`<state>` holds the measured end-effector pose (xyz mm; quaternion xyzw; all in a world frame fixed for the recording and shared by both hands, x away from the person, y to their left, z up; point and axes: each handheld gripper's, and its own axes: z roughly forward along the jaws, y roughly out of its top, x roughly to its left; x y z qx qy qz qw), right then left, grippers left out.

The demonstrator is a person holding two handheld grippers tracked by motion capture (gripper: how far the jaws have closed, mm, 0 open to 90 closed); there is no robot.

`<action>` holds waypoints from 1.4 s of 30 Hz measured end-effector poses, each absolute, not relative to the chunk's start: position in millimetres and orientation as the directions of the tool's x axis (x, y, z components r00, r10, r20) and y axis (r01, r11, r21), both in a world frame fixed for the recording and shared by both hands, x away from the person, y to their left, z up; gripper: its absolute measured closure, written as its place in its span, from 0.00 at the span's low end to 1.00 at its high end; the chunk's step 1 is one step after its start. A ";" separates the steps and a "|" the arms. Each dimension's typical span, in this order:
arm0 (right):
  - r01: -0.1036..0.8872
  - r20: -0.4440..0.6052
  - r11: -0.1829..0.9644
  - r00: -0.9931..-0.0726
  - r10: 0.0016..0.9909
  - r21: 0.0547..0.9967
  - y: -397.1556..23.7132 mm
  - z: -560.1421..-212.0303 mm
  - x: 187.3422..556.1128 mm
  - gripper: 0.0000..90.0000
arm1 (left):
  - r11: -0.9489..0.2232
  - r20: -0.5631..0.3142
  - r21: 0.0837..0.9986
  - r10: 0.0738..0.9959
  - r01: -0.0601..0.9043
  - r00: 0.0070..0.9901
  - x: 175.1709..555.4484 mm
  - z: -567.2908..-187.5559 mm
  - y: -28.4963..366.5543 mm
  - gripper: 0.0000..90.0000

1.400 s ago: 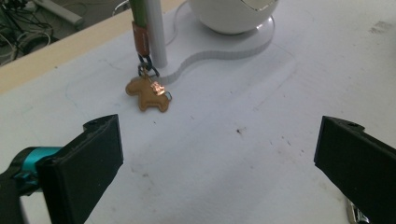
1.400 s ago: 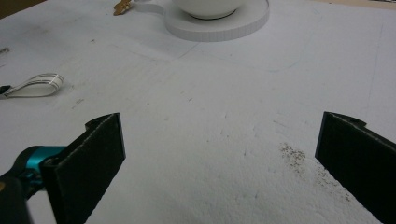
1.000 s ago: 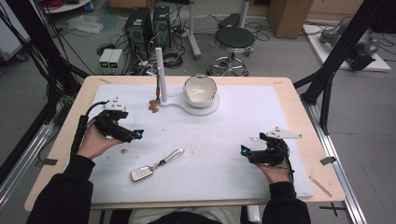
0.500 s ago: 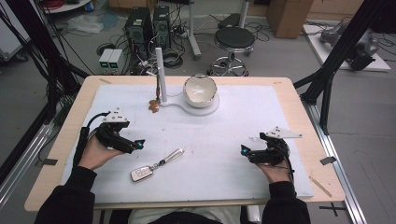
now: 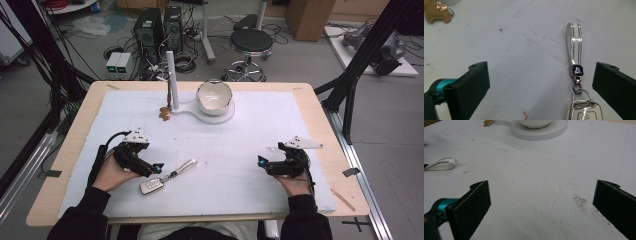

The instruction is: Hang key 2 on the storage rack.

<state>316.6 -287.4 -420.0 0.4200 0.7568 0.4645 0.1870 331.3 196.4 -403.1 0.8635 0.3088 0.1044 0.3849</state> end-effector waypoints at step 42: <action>0.463 0.105 0.219 -0.578 0.809 0.859 -288.3 -420.0 315.4 0.00 | -0.612 -0.076 0.655 0.530 0.443 0.845 331.0 -428.6 134.6 0.18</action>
